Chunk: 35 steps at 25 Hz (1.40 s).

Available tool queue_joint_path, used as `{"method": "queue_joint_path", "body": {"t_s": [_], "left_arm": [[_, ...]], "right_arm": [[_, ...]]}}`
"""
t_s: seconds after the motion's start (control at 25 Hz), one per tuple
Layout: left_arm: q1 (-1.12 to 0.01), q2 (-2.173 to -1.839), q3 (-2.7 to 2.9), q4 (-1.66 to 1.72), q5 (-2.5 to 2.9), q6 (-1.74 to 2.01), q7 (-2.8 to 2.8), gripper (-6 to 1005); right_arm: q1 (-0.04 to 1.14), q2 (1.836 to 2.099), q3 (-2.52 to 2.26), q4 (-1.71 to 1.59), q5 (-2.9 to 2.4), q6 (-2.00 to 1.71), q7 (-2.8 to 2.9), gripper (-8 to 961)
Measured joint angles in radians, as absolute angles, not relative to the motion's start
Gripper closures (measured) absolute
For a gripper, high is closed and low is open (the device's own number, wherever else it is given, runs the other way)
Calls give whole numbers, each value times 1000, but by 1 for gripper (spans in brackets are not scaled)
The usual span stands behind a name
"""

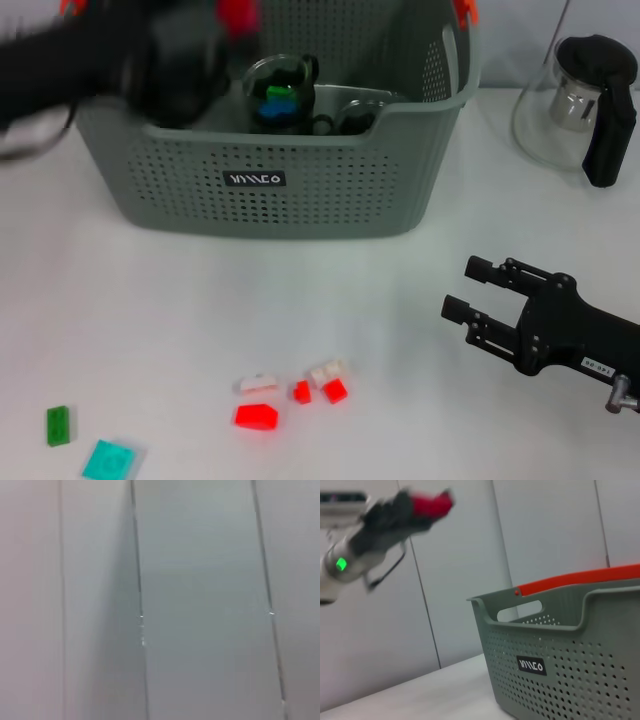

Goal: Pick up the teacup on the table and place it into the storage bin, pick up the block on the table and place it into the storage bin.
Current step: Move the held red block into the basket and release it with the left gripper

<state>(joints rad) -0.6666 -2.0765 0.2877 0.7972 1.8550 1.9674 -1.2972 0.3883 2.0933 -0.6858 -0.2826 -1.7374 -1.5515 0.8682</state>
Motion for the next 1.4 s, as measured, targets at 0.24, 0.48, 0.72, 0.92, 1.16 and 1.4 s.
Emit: {"method": "queue_joint_path", "body": {"t_s": [0.24,0.48,0.72,0.92,1.16,1.4], "left_arm": [[-788,-2083,441,846,1867,1596,-1435,334],[-797,-2087,745,849,1868,1191,-1464,335],[-798,-2087,955,840,1979,905,-1551,335],[-805,-2124,988,853,2046,785,-1590,335],[-802,-2142,1001,860,2067,694,-1660,334],[-751,-2164,999,952,2049,718,-1672,333]], "right_arm": [[393,2095,-687,-282,-1736,-1566,868,315],[402,2094,-687,-282,-1734,-1570,868,315],[397,2092,-687,-288,-1732,-1587,868,315],[391,2092,-687,-290,-1732,-1589,867,315],[386,2092,-687,-289,-1732,-1589,865,315],[385,2092,-687,-291,-1732,-1589,867,314]]}}
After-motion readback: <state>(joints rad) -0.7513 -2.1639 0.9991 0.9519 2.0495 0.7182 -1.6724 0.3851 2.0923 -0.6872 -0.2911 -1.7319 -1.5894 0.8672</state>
